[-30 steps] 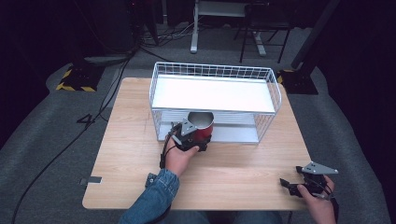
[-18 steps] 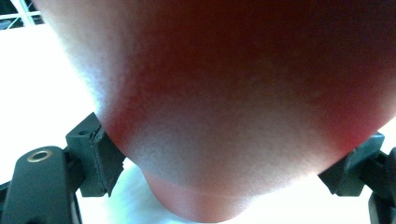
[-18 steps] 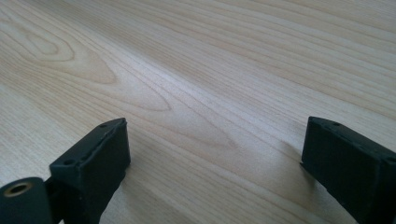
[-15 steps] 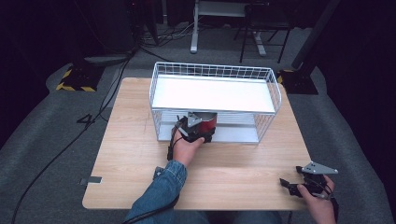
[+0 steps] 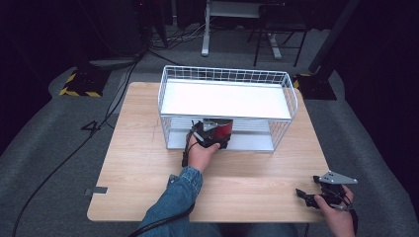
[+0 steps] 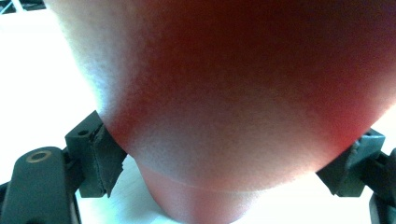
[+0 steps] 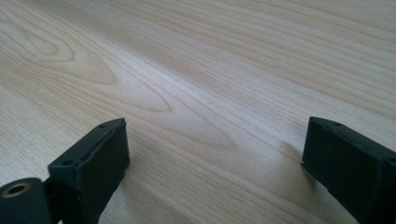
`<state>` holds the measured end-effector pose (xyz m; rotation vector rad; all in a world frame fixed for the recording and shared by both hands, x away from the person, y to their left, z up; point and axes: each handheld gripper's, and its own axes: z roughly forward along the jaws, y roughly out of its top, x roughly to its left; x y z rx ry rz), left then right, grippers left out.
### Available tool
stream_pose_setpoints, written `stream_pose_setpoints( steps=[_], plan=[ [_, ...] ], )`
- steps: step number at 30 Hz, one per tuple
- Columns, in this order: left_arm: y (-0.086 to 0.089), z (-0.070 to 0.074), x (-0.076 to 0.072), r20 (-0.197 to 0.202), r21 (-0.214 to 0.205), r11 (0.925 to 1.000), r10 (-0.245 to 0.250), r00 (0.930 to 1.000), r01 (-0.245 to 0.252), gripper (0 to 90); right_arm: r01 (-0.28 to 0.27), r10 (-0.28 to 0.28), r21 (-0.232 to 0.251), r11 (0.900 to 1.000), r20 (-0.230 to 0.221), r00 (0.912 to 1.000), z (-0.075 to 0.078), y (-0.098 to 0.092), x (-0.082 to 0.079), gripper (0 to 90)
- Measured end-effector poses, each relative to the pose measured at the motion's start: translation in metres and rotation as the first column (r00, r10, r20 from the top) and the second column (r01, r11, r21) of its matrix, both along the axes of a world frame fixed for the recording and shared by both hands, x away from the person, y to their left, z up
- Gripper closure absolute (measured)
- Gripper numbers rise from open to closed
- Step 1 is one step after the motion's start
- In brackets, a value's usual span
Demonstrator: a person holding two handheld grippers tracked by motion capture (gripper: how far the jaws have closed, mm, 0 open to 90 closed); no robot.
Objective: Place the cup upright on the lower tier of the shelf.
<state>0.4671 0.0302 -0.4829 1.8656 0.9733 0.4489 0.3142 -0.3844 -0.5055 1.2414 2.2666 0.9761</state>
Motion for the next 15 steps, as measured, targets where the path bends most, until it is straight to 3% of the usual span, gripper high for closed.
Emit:
stream_pose_setpoints(
  steps=[2,6,15],
  plan=[
    [-0.0017,-0.0003,0.0008,0.009,0.026,0.9991,-0.035,0.9993,0.035,15.8,0.0,0.0,0.0,1.0,0.0,1.0,0.0,0.0,0.0,7.3],
    [-0.0043,0.0009,0.0,0.002,0.042,0.999,-0.015,0.9999,0.015,15.1,0.0,0.0,0.0,1.0,0.0,1.0,0.0,0.0,0.0,7.3],
    [-0.0019,0.0004,-0.0044,0.004,0.011,0.9999,-0.001,1.0,0.001,14.9,0.0,0.0,0.0,1.0,0.0,1.0,0.0,0.0,0.0,7.3]
  ],
)
